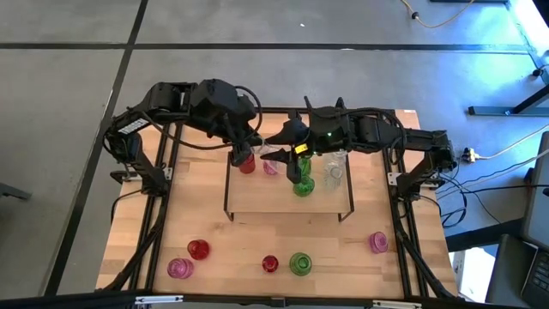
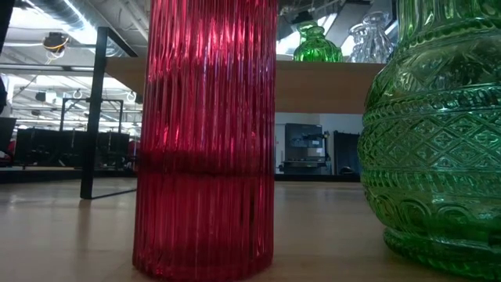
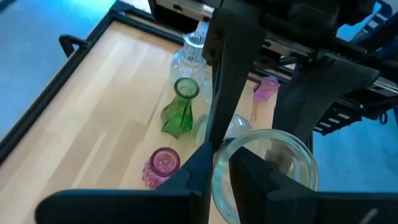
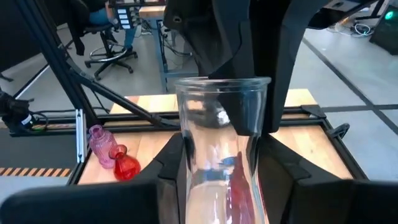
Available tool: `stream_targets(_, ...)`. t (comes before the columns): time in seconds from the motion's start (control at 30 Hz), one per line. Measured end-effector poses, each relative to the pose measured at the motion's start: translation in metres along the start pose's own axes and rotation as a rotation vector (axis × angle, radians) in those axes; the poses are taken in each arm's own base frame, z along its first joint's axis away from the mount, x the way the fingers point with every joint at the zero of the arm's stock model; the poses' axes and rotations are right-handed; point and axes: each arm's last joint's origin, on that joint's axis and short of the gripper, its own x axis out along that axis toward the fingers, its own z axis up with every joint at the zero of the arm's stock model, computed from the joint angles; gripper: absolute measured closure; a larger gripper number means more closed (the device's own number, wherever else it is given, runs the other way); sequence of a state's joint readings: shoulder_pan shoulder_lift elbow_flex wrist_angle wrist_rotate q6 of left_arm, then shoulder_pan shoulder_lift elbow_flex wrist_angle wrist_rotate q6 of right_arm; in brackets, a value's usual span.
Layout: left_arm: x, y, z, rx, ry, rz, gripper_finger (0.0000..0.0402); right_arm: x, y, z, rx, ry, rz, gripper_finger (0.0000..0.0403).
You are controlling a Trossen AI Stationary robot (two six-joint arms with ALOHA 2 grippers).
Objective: Sort vases onto shelf
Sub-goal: Put the transparent vase on the shelf aligned with the other transparent vases
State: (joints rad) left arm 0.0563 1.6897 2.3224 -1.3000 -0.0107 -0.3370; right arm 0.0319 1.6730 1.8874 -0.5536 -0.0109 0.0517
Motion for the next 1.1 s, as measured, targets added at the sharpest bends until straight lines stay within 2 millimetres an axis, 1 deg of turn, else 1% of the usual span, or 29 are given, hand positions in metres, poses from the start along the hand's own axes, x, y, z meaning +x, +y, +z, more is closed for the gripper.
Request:
stream_targets(0.23, -0.015, 0.002, 0.004, 0.012, -0.057, -0.001, 0.0360, -0.005, 0.000, 0.008, 0.018, -0.071, 0.001, 0.0288)
stream_targets(0.5, -0.018, 0.002, 0.005, 0.026, -0.080, 0.009, 0.0358, -0.012, 0.000, 0.011, 0.045, -0.088, -0.011, 0.0289)
stream_targets(0.8, -0.018, 0.005, 0.006, 0.043, -0.080, 0.011, 0.0357, -0.013, 0.001, 0.011, 0.078, -0.082, 0.018, 0.0290)
stream_targets(0.97, -0.018, 0.009, 0.007, 0.062, -0.068, -0.022, 0.0357, -0.013, 0.004, 0.010, 0.082, -0.078, 0.012, 0.0290)
stream_targets(1.1, -0.019, 0.009, 0.007, 0.081, -0.073, -0.022, 0.0343, -0.012, 0.003, 0.009, 0.088, -0.063, 0.015, 0.0290)
